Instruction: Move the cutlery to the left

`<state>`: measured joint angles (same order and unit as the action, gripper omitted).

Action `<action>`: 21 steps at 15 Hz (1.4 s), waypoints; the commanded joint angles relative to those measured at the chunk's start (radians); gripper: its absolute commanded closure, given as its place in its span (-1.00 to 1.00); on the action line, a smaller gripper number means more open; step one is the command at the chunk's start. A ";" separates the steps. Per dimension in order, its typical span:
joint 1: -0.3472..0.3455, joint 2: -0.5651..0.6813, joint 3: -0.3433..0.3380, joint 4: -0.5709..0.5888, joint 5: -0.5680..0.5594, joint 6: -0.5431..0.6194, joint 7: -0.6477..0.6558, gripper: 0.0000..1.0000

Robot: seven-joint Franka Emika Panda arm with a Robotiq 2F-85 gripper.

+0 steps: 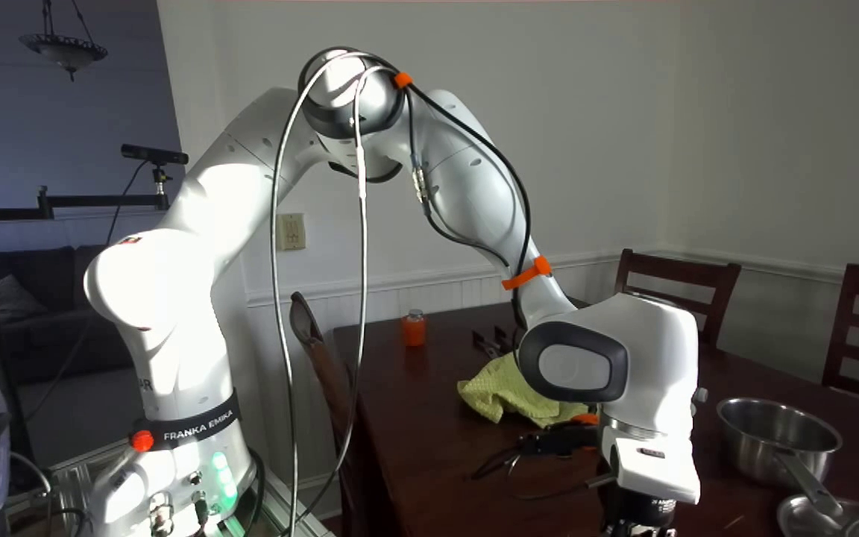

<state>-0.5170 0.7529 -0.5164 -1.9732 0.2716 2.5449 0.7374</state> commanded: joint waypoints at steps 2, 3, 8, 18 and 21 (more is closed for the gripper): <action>-0.004 0.006 0.007 0.023 0.016 -0.031 0.008 1.00; 0.002 -0.010 0.006 0.012 0.013 -0.031 0.003 0.96; 0.053 -0.124 0.007 -0.075 -0.017 0.014 -0.081 0.96; 0.173 -0.343 0.086 -0.295 -0.047 0.135 -0.396 0.96; 0.173 -0.305 0.095 -0.256 -0.032 0.115 -0.378 0.86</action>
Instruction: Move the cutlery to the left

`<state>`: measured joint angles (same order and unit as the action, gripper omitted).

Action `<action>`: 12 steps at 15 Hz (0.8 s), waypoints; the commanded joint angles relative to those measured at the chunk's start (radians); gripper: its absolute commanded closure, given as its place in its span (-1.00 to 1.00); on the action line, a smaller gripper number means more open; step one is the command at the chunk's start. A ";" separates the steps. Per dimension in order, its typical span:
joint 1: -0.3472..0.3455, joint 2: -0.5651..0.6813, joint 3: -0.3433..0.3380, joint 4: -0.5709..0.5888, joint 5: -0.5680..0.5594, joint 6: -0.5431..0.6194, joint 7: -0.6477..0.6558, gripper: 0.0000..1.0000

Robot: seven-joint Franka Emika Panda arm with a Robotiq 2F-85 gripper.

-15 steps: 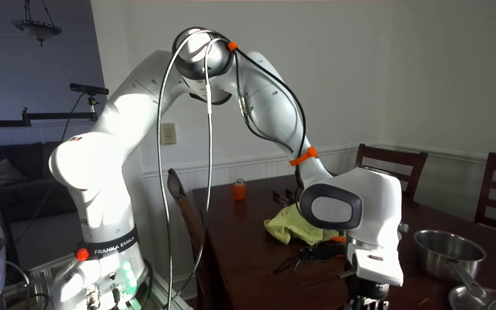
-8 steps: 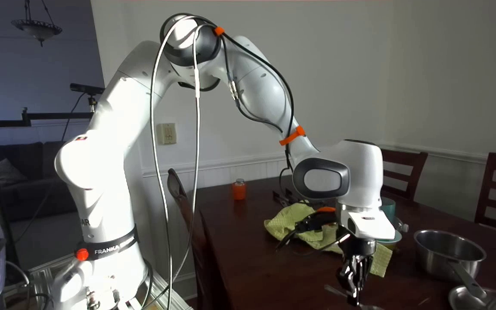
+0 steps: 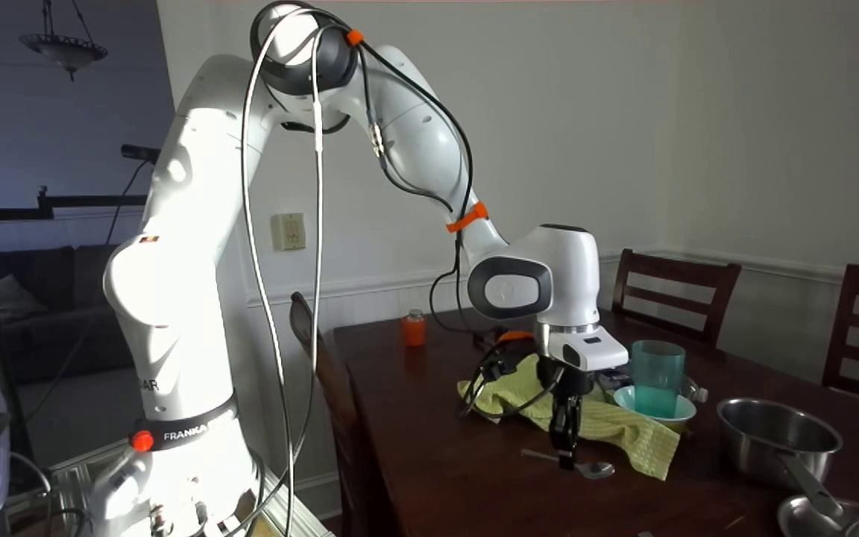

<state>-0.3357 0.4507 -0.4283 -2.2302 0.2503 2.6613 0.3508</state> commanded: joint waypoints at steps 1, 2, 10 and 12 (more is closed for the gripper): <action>-0.008 -0.007 0.011 -0.007 -0.010 0.003 0.000 0.86; -0.008 -0.011 0.012 -0.012 -0.011 0.005 -0.005 0.86; -0.017 -0.031 0.047 -0.050 -0.026 0.060 -0.121 0.96; -0.031 -0.036 0.076 -0.064 -0.016 0.074 -0.188 0.96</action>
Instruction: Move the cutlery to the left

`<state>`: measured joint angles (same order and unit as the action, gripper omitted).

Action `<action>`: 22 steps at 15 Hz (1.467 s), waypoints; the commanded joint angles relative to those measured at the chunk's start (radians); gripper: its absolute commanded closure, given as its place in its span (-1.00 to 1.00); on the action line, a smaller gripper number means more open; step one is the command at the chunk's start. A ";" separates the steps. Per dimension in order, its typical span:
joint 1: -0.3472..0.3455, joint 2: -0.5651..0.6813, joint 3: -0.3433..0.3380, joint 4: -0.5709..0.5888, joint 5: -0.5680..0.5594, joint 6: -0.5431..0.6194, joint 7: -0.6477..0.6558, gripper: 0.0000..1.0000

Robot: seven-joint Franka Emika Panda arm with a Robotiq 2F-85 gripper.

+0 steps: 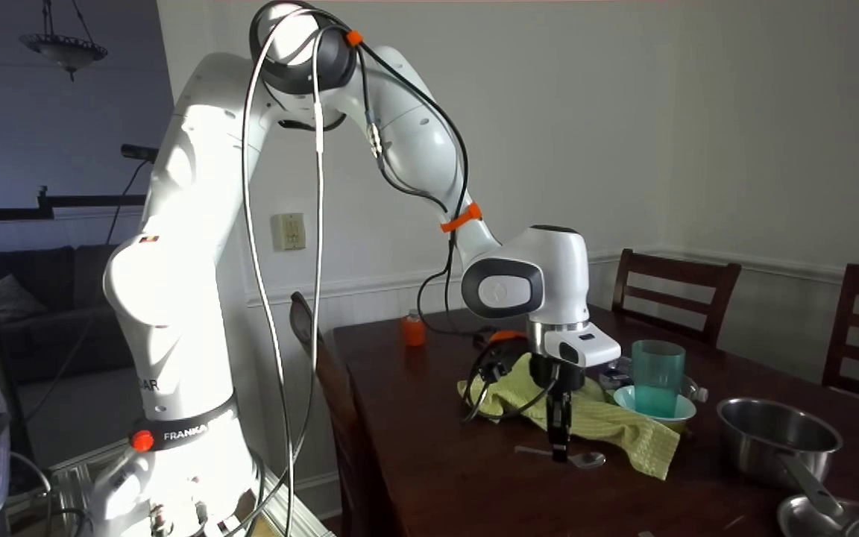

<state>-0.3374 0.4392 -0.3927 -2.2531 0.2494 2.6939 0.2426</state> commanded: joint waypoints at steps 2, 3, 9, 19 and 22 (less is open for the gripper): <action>-0.021 -0.014 0.043 -0.051 -0.027 0.041 -0.099 0.96; -0.022 -0.013 0.050 -0.061 -0.028 0.050 -0.119 0.96; -0.027 -0.010 0.078 -0.117 -0.045 0.137 -0.205 0.96; -0.123 0.009 0.173 -0.163 -0.032 0.211 -0.368 0.96; -0.137 0.022 0.180 -0.162 -0.038 0.213 -0.391 0.96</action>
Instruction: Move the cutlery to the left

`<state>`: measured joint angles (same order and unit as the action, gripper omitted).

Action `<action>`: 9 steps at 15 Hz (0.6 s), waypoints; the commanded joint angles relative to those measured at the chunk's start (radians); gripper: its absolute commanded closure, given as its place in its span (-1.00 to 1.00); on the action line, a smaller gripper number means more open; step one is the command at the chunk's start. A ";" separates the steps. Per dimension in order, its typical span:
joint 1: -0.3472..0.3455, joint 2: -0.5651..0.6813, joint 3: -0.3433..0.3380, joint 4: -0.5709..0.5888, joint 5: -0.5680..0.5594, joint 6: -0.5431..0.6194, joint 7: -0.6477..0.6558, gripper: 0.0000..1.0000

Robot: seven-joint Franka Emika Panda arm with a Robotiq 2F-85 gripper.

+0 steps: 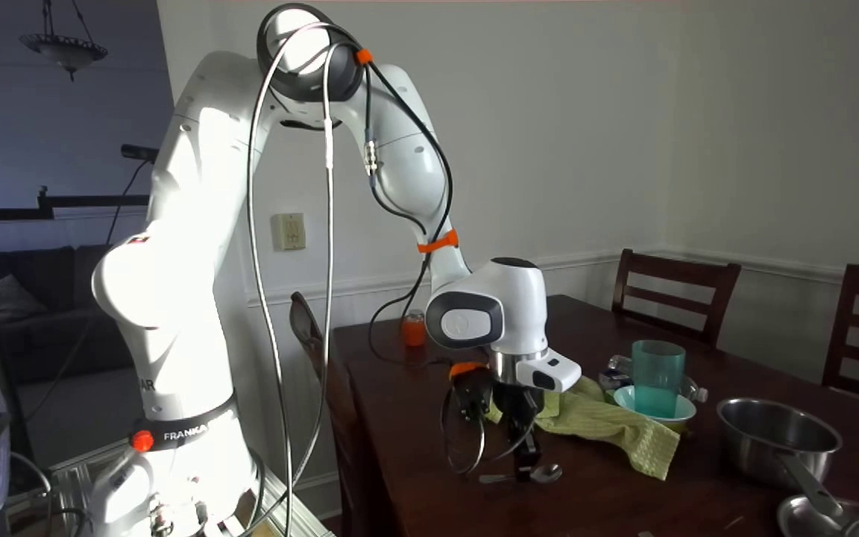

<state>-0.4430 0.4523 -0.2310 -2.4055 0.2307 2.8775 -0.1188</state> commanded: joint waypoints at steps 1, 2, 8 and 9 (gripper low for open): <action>-0.033 0.014 0.017 -0.008 -0.021 0.031 -0.034 0.96; -0.034 0.019 0.017 -0.008 -0.022 0.035 -0.036 0.96; -0.037 0.034 0.019 -0.006 -0.025 0.056 -0.039 0.34; -0.034 0.035 0.016 -0.006 -0.024 0.058 -0.032 0.24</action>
<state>-0.4551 0.4830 -0.2269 -2.4054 0.2307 2.9072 -0.1512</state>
